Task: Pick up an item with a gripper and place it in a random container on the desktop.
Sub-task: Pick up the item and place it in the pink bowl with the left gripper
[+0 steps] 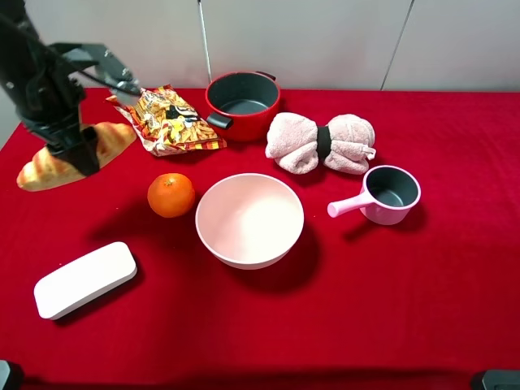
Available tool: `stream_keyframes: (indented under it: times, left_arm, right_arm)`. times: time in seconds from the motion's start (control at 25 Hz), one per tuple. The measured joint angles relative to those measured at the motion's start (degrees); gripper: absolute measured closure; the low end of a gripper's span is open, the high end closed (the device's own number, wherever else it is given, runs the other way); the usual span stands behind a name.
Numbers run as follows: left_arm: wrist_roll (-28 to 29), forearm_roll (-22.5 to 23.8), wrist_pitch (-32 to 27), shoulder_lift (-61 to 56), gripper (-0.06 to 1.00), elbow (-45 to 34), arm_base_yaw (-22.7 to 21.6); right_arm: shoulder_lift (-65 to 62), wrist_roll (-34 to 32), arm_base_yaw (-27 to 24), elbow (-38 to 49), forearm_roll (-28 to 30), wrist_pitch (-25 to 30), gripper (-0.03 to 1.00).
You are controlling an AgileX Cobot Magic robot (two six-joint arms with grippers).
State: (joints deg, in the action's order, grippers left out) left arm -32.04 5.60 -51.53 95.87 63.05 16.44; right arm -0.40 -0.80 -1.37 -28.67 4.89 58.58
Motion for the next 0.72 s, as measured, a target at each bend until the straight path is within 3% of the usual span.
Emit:
stream_keyframes:
  times: [0.32,0.72]
  left_arm:
    - [5.63,0.00,-0.91,0.00,0.28,5.84,6.55]
    - [9.48,0.00,0.13,0.00,0.28,7.03,13.91]
  right_arm:
    - [0.00,0.00,0.00,0.00,0.00,0.00,0.28]
    - [0.00,0.00,0.00,0.00,0.00,0.00,0.28]
